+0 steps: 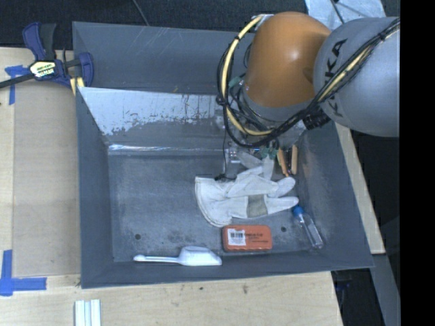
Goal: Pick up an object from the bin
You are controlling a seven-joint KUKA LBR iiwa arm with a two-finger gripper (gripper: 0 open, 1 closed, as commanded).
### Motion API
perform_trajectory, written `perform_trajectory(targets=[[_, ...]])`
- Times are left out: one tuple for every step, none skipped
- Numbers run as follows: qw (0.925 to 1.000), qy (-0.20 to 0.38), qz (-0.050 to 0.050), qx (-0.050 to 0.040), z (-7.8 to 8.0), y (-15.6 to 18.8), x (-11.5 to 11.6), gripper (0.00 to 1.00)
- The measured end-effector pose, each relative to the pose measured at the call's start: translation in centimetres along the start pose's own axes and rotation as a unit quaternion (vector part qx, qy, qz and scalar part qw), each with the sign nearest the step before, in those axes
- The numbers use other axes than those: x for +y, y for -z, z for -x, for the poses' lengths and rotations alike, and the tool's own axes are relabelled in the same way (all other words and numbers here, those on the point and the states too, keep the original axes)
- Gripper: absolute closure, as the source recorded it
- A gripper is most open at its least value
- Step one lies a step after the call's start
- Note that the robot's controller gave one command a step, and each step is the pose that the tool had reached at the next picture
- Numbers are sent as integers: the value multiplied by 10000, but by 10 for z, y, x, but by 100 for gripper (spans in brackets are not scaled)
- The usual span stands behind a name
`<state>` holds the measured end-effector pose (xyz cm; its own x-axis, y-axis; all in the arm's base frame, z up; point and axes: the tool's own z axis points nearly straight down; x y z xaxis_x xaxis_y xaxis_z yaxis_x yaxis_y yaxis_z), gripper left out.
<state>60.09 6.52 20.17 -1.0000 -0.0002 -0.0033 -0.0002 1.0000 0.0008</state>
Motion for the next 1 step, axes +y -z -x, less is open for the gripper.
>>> perform_trajectory(targets=[[9995,321,-1,-21,-37,-44,-31,0]])
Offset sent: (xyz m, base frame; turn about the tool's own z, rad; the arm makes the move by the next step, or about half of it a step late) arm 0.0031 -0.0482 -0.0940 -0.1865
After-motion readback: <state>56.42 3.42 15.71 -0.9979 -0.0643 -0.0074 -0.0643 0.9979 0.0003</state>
